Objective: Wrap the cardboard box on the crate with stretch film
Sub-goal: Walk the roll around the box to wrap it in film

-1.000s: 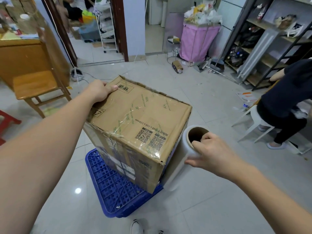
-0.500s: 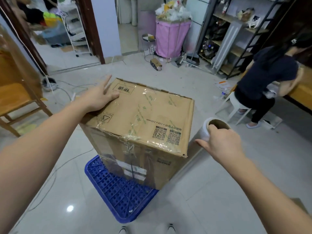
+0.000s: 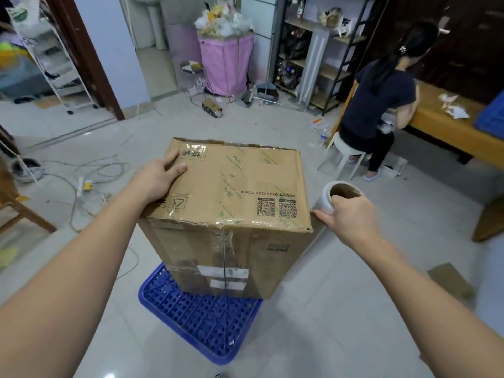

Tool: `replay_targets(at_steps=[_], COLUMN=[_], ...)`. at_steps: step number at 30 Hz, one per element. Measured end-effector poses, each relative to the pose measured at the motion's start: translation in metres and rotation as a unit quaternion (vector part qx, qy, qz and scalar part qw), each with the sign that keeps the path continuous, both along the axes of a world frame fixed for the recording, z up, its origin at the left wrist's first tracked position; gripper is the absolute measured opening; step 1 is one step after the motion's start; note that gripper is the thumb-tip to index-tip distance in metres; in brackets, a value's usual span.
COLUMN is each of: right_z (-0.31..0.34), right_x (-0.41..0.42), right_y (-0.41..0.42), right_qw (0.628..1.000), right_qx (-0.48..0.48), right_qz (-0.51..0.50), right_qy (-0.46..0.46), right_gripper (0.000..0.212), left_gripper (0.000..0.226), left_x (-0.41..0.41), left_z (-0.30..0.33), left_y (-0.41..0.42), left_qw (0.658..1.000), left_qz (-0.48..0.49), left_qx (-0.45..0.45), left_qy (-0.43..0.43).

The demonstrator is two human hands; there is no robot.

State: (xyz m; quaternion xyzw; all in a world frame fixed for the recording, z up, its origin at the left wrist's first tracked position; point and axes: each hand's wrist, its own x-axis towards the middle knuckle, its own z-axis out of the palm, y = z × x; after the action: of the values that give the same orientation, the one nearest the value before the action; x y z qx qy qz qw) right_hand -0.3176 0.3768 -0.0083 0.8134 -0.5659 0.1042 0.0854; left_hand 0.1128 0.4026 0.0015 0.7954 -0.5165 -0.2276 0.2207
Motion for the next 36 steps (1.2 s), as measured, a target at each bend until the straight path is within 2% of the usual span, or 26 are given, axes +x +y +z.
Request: replay_targets(at_steps=[7,11,17,23,31,36], right_z=[0.002,0.008,0.032,0.036,0.039,0.045], right_x=[-0.025,-0.034,-0.034,-0.038,-0.029,-0.010], right_y=[0.026,0.035,0.060,0.080,0.101,0.111], right_qw=[0.993,0.982,0.965,0.948,0.920,0.906], right_qx=[0.050,0.076,0.196,0.217,0.190,0.189], right_qz=[0.107,0.174,0.160,0.228,0.344,0.377], right_qy=[-0.027,0.002,0.064,0.050,0.014,-0.017], right_gripper=[0.068,0.072,0.054,0.055,0.055,0.053], left_gripper=[0.057,0.057,0.057,0.057,0.056,0.056], left_x=[0.002,0.005,0.005,0.003,-0.009,-0.008], left_z=[-0.004,-0.006,-0.007,-0.005,0.005,0.005], left_y=[-0.004,-0.006,-0.003,0.001,0.002,0.007], left_qw=[1.000,1.000,1.000,1.000,1.000,1.000], left_qz=[0.002,-0.002,0.003,0.009,0.012,0.015], left_qx=[0.000,-0.010,-0.017,-0.016,-0.012,-0.013], left_qy=[-0.014,-0.001,0.010,0.010,-0.003,0.010])
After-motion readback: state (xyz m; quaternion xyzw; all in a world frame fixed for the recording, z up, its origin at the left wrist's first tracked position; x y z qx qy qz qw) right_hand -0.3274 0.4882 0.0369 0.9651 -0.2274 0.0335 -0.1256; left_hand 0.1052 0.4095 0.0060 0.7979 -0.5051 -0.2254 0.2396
